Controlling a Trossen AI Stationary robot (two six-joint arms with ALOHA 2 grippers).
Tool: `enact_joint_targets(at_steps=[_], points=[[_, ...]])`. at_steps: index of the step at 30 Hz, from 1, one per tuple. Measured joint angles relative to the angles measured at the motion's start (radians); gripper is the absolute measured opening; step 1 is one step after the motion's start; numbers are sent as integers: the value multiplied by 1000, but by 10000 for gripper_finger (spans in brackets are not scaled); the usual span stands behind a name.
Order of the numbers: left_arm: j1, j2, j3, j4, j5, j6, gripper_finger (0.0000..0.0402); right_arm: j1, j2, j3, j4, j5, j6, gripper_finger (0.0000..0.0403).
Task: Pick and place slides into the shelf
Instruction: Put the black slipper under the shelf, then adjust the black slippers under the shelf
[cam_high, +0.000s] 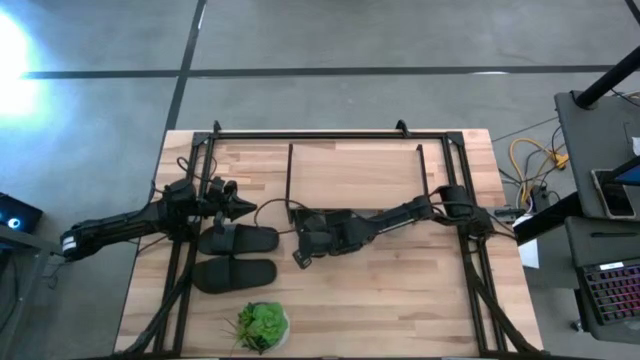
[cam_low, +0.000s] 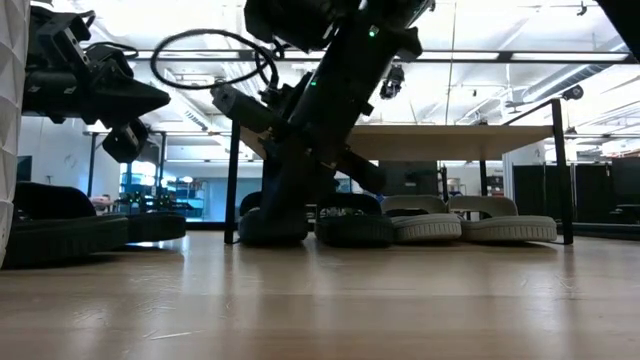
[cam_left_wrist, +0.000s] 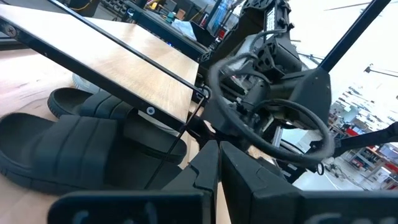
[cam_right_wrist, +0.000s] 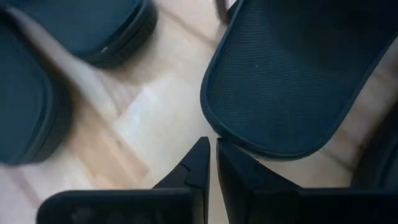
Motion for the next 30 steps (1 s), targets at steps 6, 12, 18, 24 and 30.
enact_joint_targets(at_steps=[6, 12, 18, 24, 30], points=[[0, 0, 0, 0, 0, 0, 2, 1, 0, 3, 2, 3, -3, 22], [0, 0, 0, 0, 0, 0, 2, 30, 0, 23, 5, 3, -51, 22], [0, 0, 0, 0, 0, 0, 2, 11, 17, 23, 2, 2, -47, 22], [0, 0, 0, 0, 0, 0, 2, 1, 17, 27, -2, 35, -91, 22], [0, 0, 0, 0, 0, 0, 2, 29, 5, 136, -69, -54, -140, 22]])
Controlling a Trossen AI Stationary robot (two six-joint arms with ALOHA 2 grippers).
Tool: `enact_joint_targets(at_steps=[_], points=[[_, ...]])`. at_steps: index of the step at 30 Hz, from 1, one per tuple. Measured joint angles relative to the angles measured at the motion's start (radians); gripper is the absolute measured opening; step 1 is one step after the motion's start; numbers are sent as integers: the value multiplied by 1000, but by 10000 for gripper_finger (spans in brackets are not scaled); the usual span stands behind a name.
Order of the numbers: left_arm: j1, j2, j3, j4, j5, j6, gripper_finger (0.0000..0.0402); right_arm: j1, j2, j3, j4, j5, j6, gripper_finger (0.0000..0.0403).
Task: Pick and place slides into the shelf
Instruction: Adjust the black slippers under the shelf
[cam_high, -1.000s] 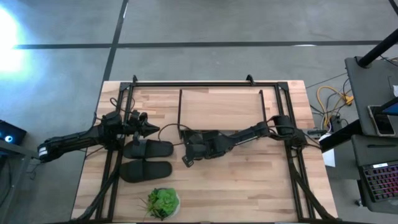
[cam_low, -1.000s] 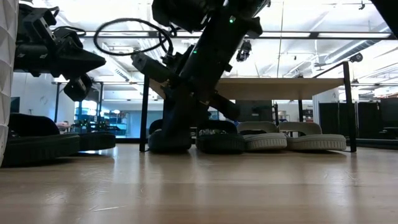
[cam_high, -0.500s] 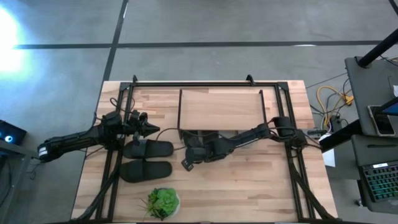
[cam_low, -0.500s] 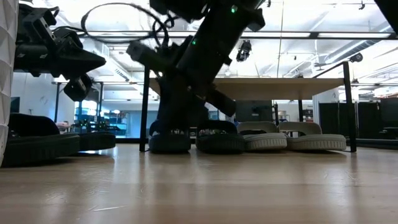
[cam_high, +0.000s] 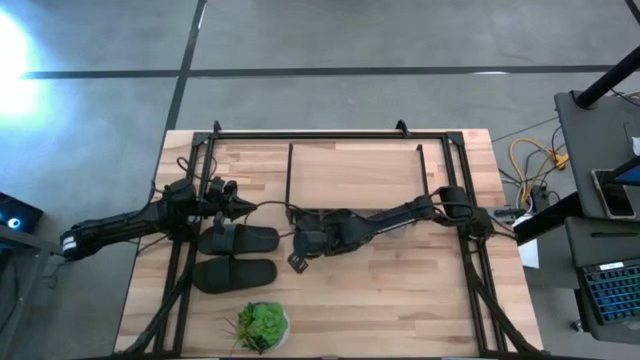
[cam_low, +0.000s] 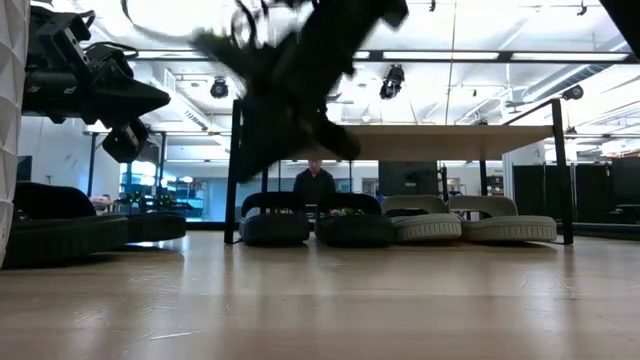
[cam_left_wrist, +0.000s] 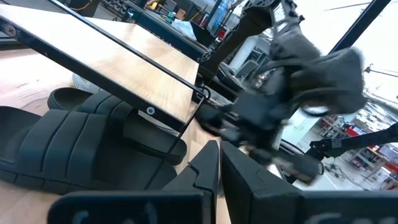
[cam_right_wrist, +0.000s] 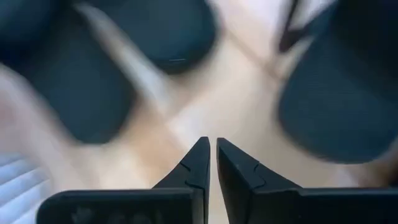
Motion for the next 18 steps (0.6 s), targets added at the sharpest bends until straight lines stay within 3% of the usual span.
enact_joint_targets(at_steps=[6, 10, 18], points=[[0, 0, 0, 0, 0, 0, 2, 31, -2, 239, -186, -7, -106, 22], [0, 0, 0, 0, 0, 0, 2, -16, -6, 388, -296, -10, -147, 22], [0, 0, 0, 0, 0, 0, 2, -67, -6, 546, -513, 4, -163, 22]])
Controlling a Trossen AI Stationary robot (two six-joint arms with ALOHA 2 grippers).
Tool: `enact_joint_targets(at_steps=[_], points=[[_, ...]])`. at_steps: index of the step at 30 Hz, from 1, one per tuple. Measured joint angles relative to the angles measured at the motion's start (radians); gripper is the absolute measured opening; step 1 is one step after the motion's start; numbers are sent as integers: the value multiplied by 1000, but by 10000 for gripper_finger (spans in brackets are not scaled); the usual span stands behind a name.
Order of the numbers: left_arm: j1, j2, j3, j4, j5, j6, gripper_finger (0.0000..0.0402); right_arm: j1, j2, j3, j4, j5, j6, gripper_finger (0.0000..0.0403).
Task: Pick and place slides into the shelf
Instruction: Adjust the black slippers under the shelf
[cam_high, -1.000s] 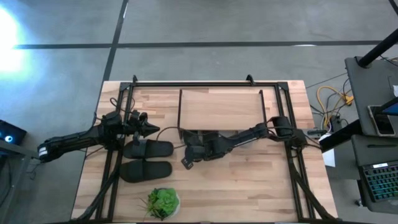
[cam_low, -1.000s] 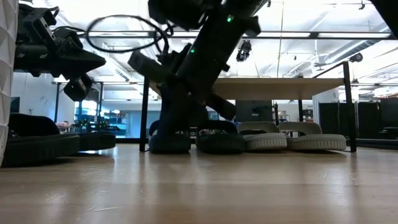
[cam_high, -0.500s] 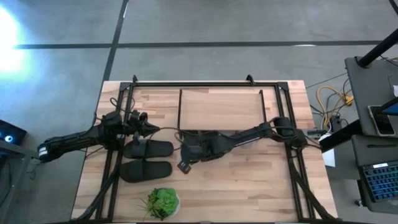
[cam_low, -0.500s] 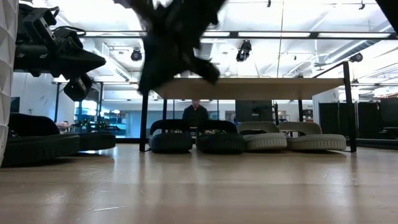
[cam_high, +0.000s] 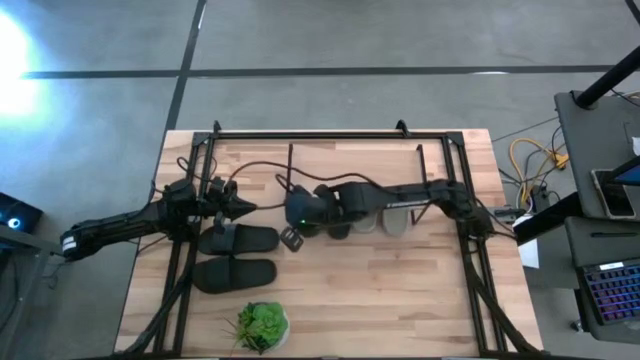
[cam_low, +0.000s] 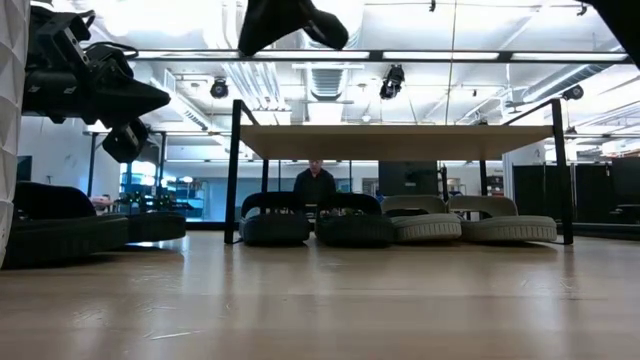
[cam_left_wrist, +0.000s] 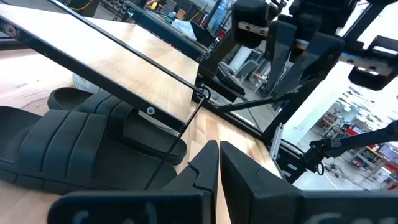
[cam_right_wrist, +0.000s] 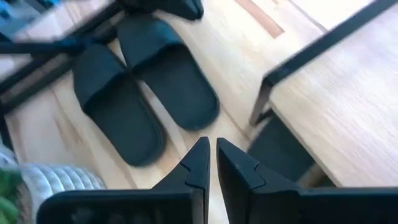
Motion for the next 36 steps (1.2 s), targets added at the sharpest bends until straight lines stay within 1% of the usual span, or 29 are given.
enact_joint_targets(at_steps=[6, 10, 11, 12, 14, 16, 19, 22, 24, 26, 27, 28, 31, 33, 34, 36], points=[[0, 0, 0, 0, -2, 1, 2, 8, -2, 31, -108, 26, 5, 22], [0, 0, 0, 14, -98, -1, 2, 17, -4, 32, -182, 49, 29, 22], [0, -1, 0, 41, -105, -11, 2, 18, -6, 32, -203, 65, 31, 22], [0, -1, 0, 79, -109, -52, 2, 19, -8, 32, -223, 79, 32, 22], [0, 0, 0, 159, -120, -187, 2, 18, -13, 32, -262, 99, 32, 22], [0, 3, 0, 227, -163, -255, 2, 12, -17, 32, -283, 103, 25, 22], [0, 2, 0, 329, -225, -222, 2, -9, -22, 32, -289, 102, 4, 22], [0, 9, 0, 408, -234, -218, 2, -34, -32, 32, -287, 98, -12, 22], [1, 15, 3, 428, -247, -203, 2, -51, -41, 32, -287, 102, -30, 22], [1, 24, 35, 360, -248, -174, 2, -70, -46, 32, -284, 102, -32, 22], [1, 34, 70, 301, -250, -142, 2, -80, -50, 32, -284, 102, -31, 22], [0, 47, 114, 216, -259, -94, 2, -91, -53, 32, -284, 102, -31, 22], [1, 103, 283, -175, -318, 112, 2, -127, -65, 32, -285, 102, -11, 22], [1, 165, 395, -405, -328, 246, 2, -148, -72, 32, -288, 103, 18, 22], [1, 207, 437, -475, -327, 295, 2, -157, -73, 32, -287, 105, 21, 22], [1, 300, 473, -535, -317, 360, 2, -171, -73, 32, -287, 112, 26, 22]])
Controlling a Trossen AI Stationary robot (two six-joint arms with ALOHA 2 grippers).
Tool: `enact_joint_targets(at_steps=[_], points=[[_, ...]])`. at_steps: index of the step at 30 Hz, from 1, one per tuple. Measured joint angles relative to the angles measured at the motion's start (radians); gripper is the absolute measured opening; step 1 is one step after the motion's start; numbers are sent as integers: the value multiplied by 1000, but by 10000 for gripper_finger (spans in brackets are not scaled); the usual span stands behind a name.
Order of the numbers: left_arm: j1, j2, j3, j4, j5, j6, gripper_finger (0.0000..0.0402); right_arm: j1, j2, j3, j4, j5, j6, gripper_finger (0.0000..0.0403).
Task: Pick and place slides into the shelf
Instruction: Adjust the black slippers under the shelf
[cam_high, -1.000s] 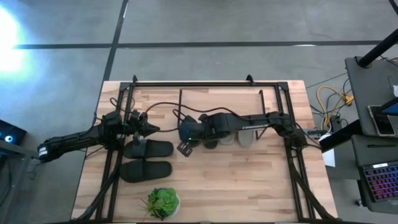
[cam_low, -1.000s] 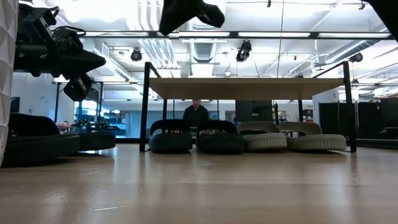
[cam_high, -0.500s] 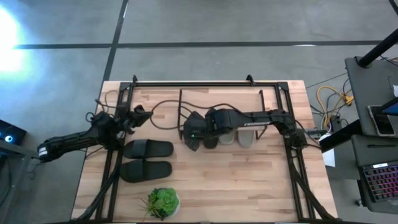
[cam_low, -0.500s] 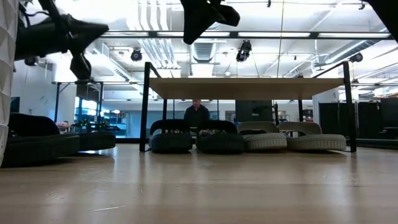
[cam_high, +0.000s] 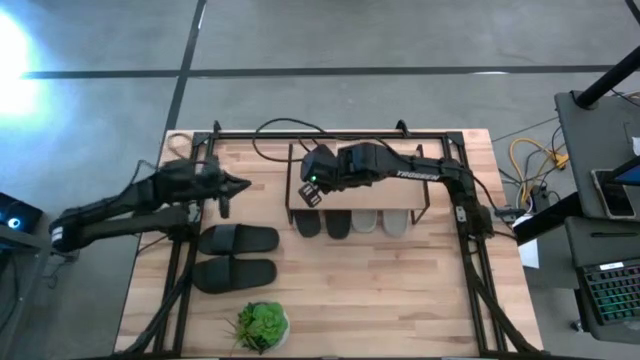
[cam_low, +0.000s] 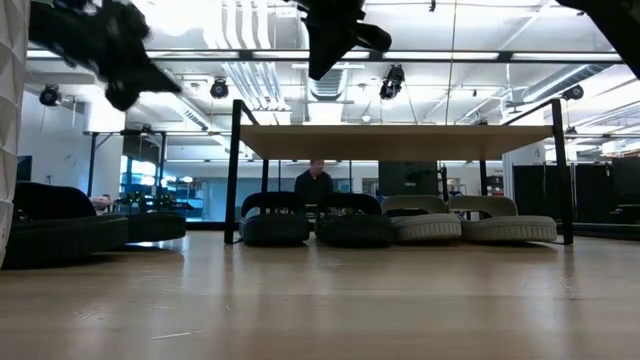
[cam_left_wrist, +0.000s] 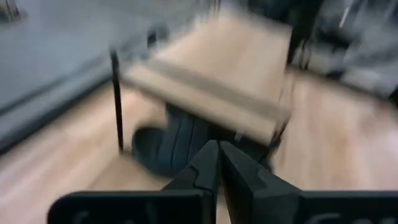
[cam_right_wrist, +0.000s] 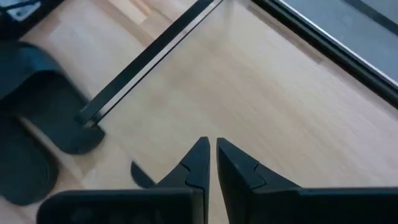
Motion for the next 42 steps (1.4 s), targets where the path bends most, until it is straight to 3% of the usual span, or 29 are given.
enact_joint_targets(at_steps=[5, 11, 19, 26, 42], points=[[0, 204, -36, 50, 34, 14, 2, -26, -2, 0, 0, 16, 57, 22], [9, 413, -132, 379, 66, -21, 1, -28, -11, 0, -2, 27, 90, 22], [22, 635, -150, 528, 87, 58, 0, -28, -13, 0, -3, 44, 107, 22], [33, 781, -148, 730, 40, 66, 0, -27, -13, 0, -4, 44, 106, 22], [41, 1006, -60, 860, 46, 60, 0, -27, -13, 0, -57, 43, 104, 22]])
